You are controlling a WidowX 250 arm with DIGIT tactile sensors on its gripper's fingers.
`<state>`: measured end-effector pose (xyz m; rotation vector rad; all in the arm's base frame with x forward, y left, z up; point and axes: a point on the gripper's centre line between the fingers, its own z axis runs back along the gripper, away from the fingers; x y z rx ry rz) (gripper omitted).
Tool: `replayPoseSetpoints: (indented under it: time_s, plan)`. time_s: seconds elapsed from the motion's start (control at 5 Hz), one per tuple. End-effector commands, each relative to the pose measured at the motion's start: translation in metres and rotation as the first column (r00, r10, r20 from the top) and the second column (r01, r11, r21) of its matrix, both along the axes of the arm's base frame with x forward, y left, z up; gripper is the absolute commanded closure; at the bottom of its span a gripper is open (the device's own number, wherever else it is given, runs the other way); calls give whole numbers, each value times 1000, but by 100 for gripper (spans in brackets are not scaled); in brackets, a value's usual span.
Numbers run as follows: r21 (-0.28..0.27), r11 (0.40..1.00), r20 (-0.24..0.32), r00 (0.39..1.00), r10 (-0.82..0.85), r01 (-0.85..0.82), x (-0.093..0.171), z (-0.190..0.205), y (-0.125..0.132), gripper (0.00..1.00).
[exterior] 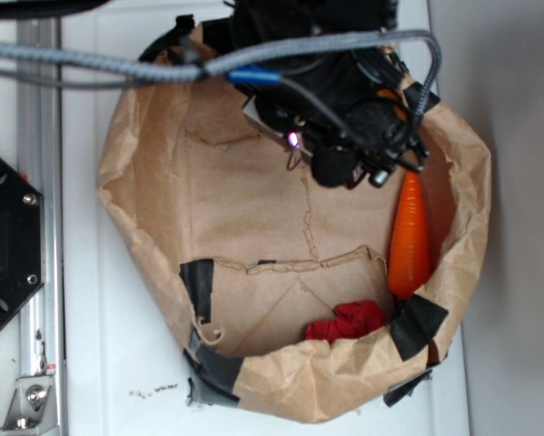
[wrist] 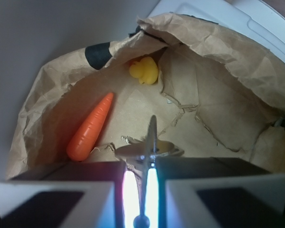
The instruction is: Grab the silver keys.
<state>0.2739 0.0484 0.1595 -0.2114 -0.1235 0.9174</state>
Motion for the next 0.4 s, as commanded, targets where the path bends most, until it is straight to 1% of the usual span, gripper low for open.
replayPoseSetpoints:
  time_s: [0.0,0.2]
  plan:
    - [23,998,37,997,-65,64,-7,16,14,100]
    - [36,997,37,997,-69,67,-10,11,11,100]
